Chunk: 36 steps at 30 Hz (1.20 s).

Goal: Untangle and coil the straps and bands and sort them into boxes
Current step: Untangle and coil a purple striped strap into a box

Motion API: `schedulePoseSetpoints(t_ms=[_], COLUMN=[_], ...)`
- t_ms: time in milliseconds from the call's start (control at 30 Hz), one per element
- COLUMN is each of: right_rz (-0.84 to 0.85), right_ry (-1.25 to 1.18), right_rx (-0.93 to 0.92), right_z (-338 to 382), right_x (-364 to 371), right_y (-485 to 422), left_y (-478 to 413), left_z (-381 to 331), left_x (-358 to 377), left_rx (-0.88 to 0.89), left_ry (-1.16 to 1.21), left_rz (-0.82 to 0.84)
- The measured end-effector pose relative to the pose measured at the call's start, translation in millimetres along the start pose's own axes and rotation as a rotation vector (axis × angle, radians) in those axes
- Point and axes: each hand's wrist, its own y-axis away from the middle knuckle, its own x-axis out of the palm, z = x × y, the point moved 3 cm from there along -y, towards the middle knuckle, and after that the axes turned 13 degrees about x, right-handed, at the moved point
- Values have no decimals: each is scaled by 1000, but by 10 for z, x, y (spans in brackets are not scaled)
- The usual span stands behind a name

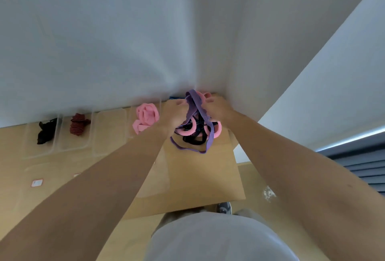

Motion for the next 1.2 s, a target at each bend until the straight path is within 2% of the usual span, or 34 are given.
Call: schedulePoseSetpoints(t_ms=[100, 167, 300, 467, 600, 700, 833, 1067, 1133, 1200], right_rz=[-17, -33, 51, 70, 221, 390, 485, 473, 507, 536], right_ry=[-14, -20, -94, -117, -108, -76, 100, 190, 76, -197], right_rx=[68, 97, 97, -63, -132, -115, -158, -205, -178, -114], right_z=[-50, -80, -110, 36, 72, 18, -39, -76, -63, -6], right_x=[43, 62, 108, 46, 85, 139, 120, -58, -124, -217], right_y=[-114, -157, -158, 7, 343, 544, 712, 866, 915, 979], left_y=[-157, -201, -331, -458, -409, -318, -213, 135, 285, 443], left_z=[21, 0, 95, -10, -154, -258, -421, -777, -855, -898], left_x=[-9, 24, 140, 88, -37, -109, -174, -161, -123, -59], left_rx=[-179, -208, -180, -165, -200, -211, -212, 49, 144, 230], left_ry=[305, 328, 346, 454, 628, 715, 909, 664, 608, 533], left_rz=[182, 232, 217, 94, 140, 181, 161, 92, 90, 95])
